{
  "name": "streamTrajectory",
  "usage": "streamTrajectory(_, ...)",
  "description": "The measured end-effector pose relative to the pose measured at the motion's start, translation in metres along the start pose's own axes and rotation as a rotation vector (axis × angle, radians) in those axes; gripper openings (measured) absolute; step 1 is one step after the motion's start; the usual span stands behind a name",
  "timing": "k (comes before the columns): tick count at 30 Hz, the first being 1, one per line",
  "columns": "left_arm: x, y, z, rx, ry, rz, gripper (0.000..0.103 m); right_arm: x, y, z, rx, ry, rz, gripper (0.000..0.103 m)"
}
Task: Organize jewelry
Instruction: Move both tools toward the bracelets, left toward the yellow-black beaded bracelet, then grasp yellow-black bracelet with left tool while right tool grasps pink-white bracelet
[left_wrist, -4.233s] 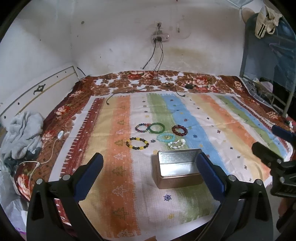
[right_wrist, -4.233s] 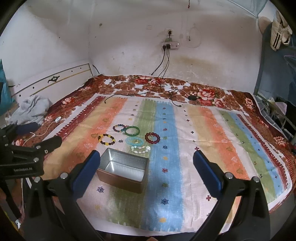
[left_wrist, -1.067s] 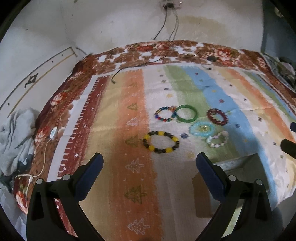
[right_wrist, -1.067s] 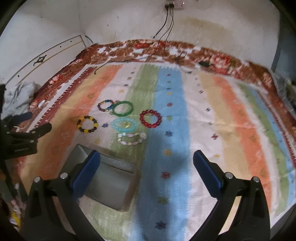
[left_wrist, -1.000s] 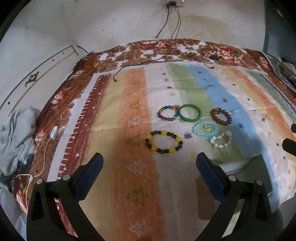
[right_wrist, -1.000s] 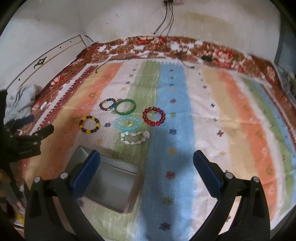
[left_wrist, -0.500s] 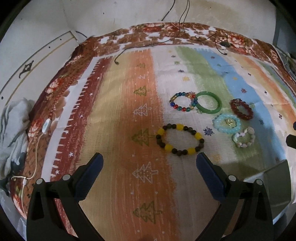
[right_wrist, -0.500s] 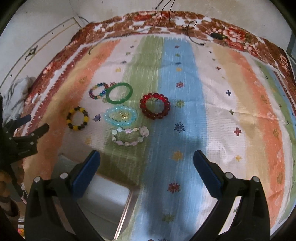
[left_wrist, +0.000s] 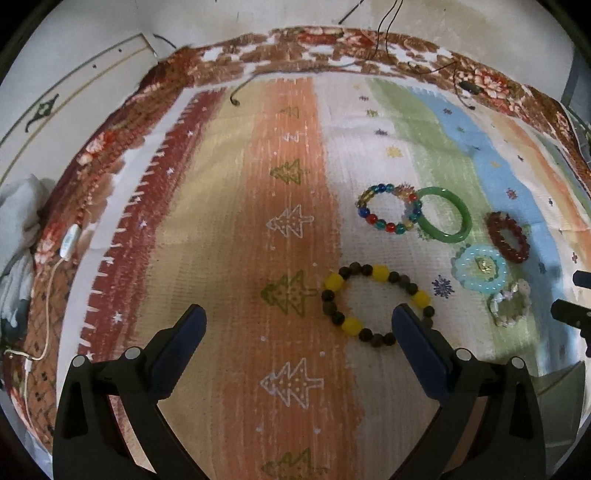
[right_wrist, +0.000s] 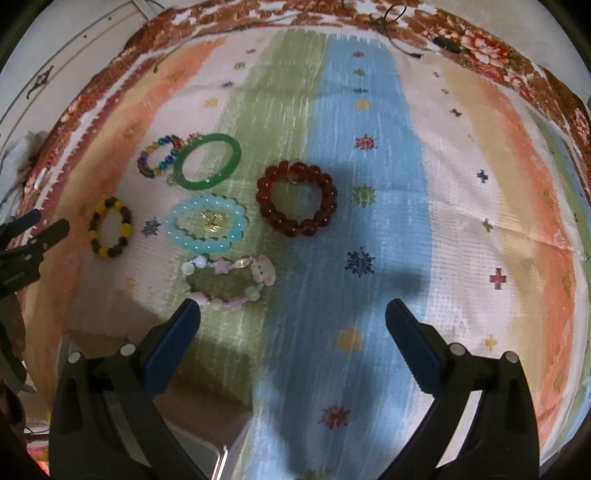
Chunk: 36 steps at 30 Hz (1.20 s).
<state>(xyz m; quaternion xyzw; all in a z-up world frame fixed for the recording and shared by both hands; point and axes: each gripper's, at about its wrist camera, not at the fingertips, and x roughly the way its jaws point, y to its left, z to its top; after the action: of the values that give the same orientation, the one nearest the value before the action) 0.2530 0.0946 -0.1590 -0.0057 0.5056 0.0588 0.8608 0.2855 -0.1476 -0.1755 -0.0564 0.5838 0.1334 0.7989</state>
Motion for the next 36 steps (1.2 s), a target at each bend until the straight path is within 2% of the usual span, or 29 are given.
streamTrajectory(3,0.012,-0.002,0.003,0.019,0.027,-0.002,0.098,0.01,-0.003,0.003,0.013,0.017,0.017,0.098)
streamTrajectory(13,0.045,0.001,0.006,0.004,0.099,-0.015,0.097,0.037,0.0,0.01,-0.013,0.054,-0.03,0.098)
streamTrajectory(15,0.05,0.001,0.005,0.004,0.11,-0.014,0.09,0.042,0.0,0.011,-0.013,0.063,-0.034,0.093)
streamTrajectory(19,0.056,0.0,0.004,0.011,0.115,-0.019,0.088,0.047,0.001,0.014,-0.033,0.066,-0.048,0.09)
streamTrajectory(25,0.055,-0.004,0.005,0.026,0.099,-0.042,0.073,0.047,0.001,0.015,-0.057,0.047,-0.045,0.081)
streamTrajectory(28,0.055,-0.005,0.004,0.033,0.089,-0.057,0.067,0.043,0.001,0.013,-0.069,0.036,-0.04,0.073)
streamTrajectory(31,0.053,-0.011,0.004,0.06,0.086,-0.062,0.056,0.045,0.007,0.013,-0.087,0.029,-0.032,0.065)
streamTrajectory(33,0.052,-0.014,0.005,0.066,0.09,-0.062,0.044,0.045,0.009,0.012,-0.101,0.026,-0.028,0.058)
streamTrajectory(36,0.052,-0.017,0.006,0.081,0.095,-0.059,0.036,0.042,0.015,0.009,-0.123,0.02,-0.03,0.05)
